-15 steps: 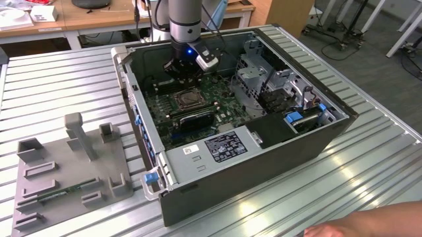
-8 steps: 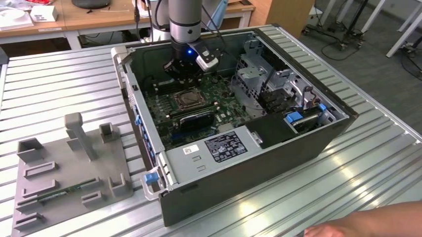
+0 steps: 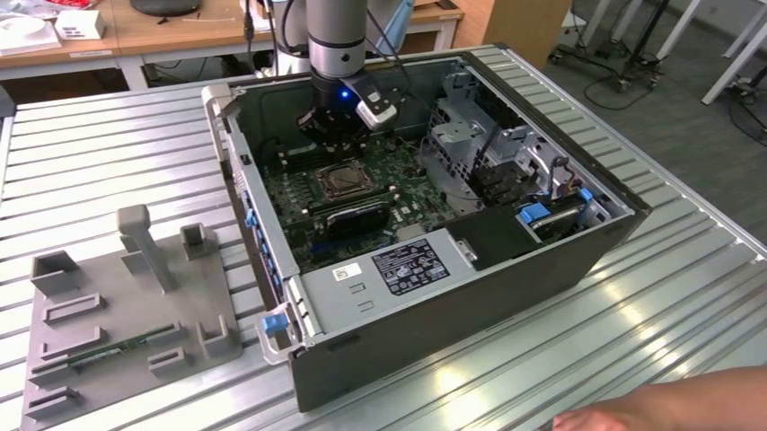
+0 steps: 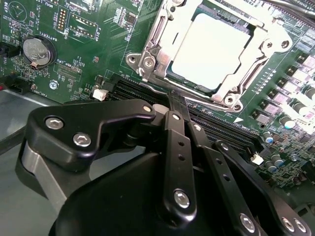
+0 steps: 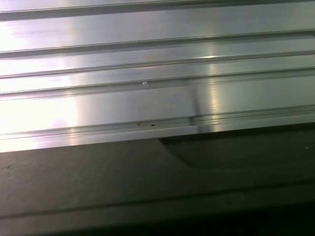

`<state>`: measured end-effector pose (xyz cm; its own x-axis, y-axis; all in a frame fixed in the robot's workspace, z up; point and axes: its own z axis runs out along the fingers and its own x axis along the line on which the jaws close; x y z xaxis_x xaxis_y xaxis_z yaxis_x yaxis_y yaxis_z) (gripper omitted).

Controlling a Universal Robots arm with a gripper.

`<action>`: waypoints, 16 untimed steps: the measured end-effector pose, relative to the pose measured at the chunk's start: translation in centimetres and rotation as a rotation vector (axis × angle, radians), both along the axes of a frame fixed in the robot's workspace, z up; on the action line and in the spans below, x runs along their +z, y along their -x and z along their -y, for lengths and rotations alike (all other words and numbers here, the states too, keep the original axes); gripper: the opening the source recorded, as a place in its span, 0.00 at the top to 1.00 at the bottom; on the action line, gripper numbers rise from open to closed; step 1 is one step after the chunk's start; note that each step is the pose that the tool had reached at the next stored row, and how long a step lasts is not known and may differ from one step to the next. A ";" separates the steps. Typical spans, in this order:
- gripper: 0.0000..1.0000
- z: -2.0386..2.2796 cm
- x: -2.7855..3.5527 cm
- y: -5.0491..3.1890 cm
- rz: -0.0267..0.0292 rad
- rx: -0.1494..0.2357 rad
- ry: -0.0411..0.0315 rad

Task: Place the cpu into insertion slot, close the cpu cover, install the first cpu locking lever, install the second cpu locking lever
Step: 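Install the first cpu locking lever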

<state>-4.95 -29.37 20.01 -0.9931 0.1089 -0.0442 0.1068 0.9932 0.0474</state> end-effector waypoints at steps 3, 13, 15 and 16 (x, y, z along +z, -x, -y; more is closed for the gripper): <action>0.90 0.00 0.25 0.00 0.0000 0.000 0.0000; 0.90 0.01 0.35 0.00 -0.0001 0.000 0.0002; 0.90 0.00 0.29 0.00 0.0000 0.000 0.0001; 0.90 0.00 0.27 0.00 0.0000 0.000 0.0001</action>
<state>-4.96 -29.37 20.28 -0.9931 0.1088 -0.0442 0.1067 0.9932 0.0472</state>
